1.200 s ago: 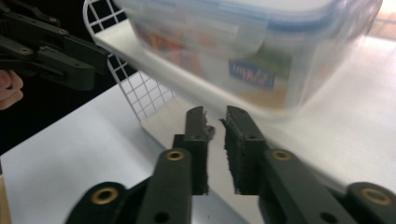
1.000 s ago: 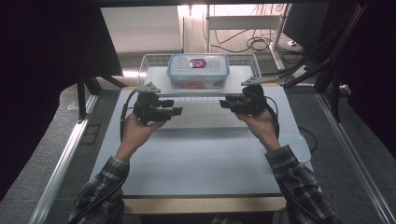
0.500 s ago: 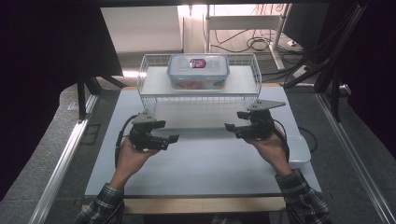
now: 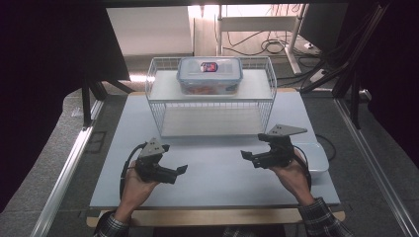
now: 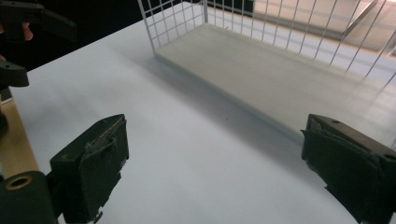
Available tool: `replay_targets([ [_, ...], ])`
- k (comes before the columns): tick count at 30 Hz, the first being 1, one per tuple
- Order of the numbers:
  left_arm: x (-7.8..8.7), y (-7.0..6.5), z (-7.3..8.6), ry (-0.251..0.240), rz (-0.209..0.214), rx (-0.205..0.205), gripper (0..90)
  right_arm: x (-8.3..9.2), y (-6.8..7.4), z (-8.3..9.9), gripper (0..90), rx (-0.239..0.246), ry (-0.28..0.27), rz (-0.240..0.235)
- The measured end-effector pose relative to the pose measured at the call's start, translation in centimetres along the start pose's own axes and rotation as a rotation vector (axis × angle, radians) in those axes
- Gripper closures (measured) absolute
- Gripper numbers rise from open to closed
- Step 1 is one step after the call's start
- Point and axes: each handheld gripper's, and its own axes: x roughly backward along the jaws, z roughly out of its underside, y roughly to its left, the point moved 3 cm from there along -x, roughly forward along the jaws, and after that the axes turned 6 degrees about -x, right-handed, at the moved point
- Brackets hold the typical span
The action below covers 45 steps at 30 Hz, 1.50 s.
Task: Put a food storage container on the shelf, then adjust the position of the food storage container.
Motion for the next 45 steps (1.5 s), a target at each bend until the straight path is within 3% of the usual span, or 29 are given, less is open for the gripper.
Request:
replay_targets([
  [3,-0.1,-0.6,1.0,-0.011,0.014,0.017,3.6,0.1,0.4,1.3,3.8,-0.016,0.001,-0.003],
  [7,-0.4,-1.4,2.4,0.029,0.003,-0.011,1.9,0.4,0.9,2.5,3.9,-0.024,0.011,-0.027],
  [10,-0.6,-1.4,3.4,0.038,0.001,0.002,1.2,0.5,1.3,3.4,4.1,0.006,0.018,-0.003],
  [13,-0.7,-1.2,4.2,0.048,-0.030,-0.008,1.0,0.2,1.5,4.3,4.3,0.023,0.033,0.013],
  [19,-1.0,-1.3,5.2,0.082,-0.065,-0.059,1.6,-1.2,1.6,6.7,4.6,0.024,0.122,0.011],
  [21,-1.0,-1.4,5.3,0.078,-0.068,-0.075,1.6,-1.5,1.5,6.8,4.6,0.032,0.132,0.022],
  [25,-1.0,-1.2,5.3,0.060,-0.062,-0.065,1.6,-1.2,1.2,6.7,2.1,0.028,0.131,0.042],
  [30,-1.0,-0.9,5.6,0.059,-0.068,-0.073,1.7,-0.1,0.7,5.7,3.0,-0.008,0.109,0.049],
  [35,-1.0,-0.7,5.8,0.068,-0.066,-0.062,1.9,1.7,-0.9,5.2,23.4,0.003,0.086,0.167],
  [38,-1.1,-0.6,6.0,0.075,-0.061,-0.052,2.3,3.2,-2.6,5.1,44.1,-0.010,0.081,0.240],
  [41,-1.1,-0.4,6.1,0.076,-0.061,-0.045,2.6,4.7,-4.4,5.1,63.6,-0.038,0.056,0.278],
  [45,-0.9,-0.1,6.1,0.061,-0.065,-0.015,3.0,6.2,-6.2,5.3,78.3,-0.057,0.066,0.348],
])
